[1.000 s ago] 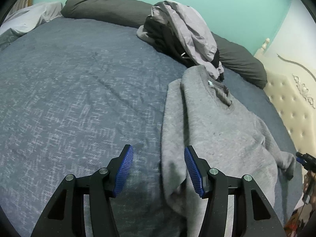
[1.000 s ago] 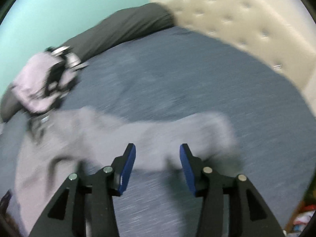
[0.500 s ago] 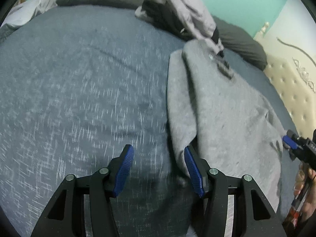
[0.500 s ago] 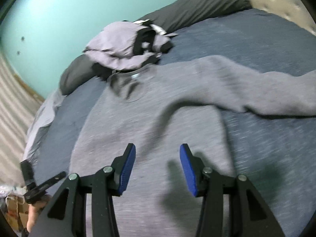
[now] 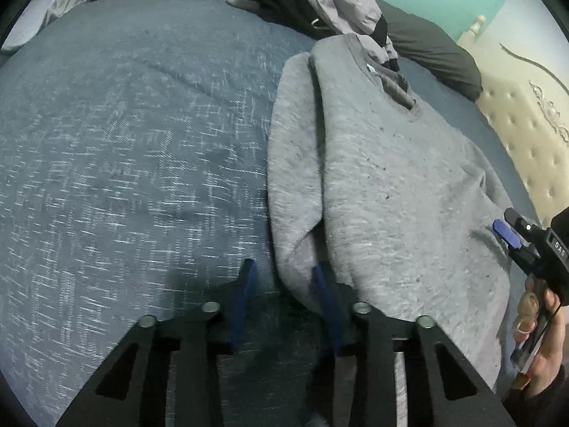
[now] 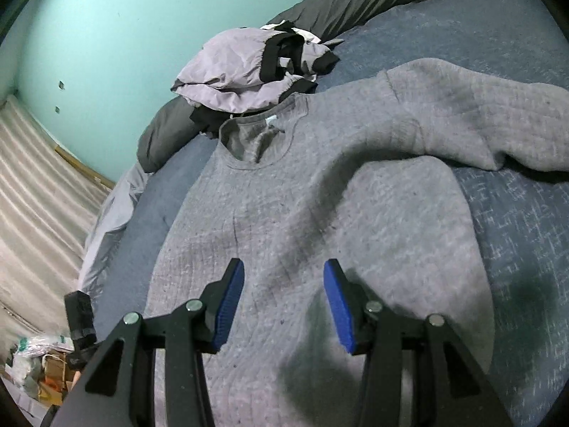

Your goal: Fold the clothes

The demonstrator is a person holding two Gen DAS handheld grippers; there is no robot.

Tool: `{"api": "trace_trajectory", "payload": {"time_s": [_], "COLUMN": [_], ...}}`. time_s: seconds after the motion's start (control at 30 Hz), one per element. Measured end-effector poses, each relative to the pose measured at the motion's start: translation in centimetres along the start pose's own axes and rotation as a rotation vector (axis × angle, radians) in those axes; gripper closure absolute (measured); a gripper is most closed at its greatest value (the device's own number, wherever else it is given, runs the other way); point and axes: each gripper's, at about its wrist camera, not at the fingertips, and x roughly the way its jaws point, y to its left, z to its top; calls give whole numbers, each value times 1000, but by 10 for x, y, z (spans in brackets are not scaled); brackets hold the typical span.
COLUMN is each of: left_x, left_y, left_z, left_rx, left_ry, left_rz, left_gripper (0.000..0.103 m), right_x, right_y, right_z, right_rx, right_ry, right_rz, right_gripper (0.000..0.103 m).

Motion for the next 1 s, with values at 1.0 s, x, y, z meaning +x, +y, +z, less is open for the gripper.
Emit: {"api": "trace_trajectory", "payload": {"time_s": [1.0], "left_x": [-106], "left_y": [-46], "left_z": [131], "left_rx": [315], "left_ry": [-191], "left_rz": [415], "left_gripper": [98], "right_x": [3], "right_y": [-4], "right_z": [2], "right_rx": [-28], "right_ry": [-33], "right_rz": [52], "right_gripper": [56]}}
